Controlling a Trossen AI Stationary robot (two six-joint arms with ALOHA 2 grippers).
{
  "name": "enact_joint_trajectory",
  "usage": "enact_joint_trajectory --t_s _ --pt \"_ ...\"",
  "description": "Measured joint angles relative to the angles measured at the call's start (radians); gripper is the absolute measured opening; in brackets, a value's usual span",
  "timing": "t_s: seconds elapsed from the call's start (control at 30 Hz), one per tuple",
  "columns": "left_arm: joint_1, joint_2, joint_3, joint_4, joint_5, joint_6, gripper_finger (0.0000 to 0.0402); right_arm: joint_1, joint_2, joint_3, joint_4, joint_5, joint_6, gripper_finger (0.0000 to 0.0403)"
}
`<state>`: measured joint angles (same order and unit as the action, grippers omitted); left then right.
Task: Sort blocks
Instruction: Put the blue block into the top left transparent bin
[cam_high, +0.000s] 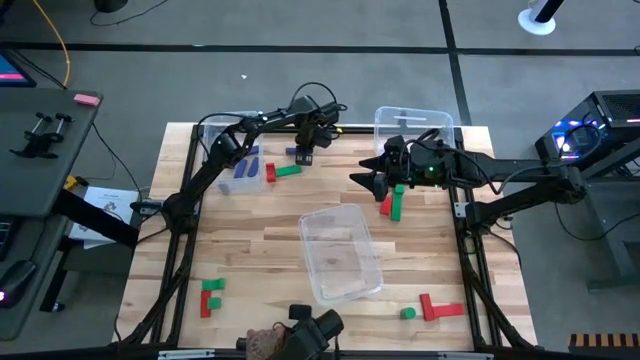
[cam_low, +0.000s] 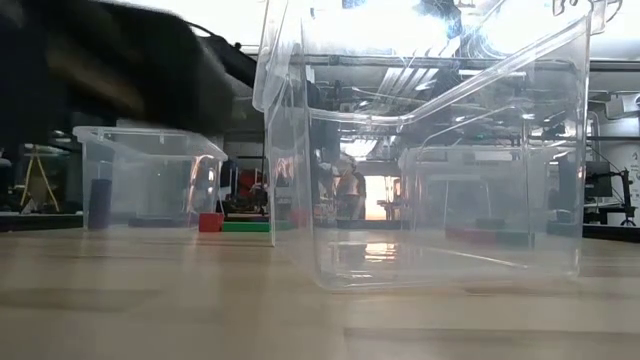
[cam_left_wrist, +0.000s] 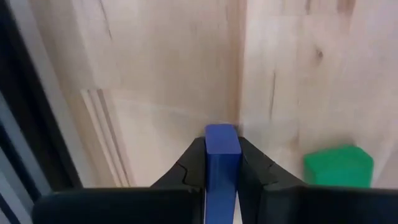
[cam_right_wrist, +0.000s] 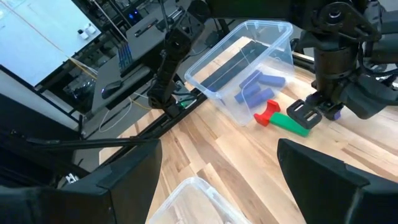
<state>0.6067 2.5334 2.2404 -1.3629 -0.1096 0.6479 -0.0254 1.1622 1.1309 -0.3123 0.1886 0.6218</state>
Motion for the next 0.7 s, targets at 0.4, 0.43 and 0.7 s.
enact_joint_trajectory --t_s 0.4,0.43,0.7 --pt "0.060 -0.292 0.093 -0.023 -0.071 -0.134 0.0027 0.000 0.000 0.000 0.005 0.001 -0.029 0.0316" --pt "0.070 -0.338 0.095 -0.014 -0.061 -0.193 0.0027 0.000 0.000 0.000 0.006 0.001 -0.039 0.0316" --pt "0.089 -0.653 0.096 -0.150 -0.017 -0.529 0.0027 0.000 0.000 0.000 0.009 0.001 -0.058 0.0316"
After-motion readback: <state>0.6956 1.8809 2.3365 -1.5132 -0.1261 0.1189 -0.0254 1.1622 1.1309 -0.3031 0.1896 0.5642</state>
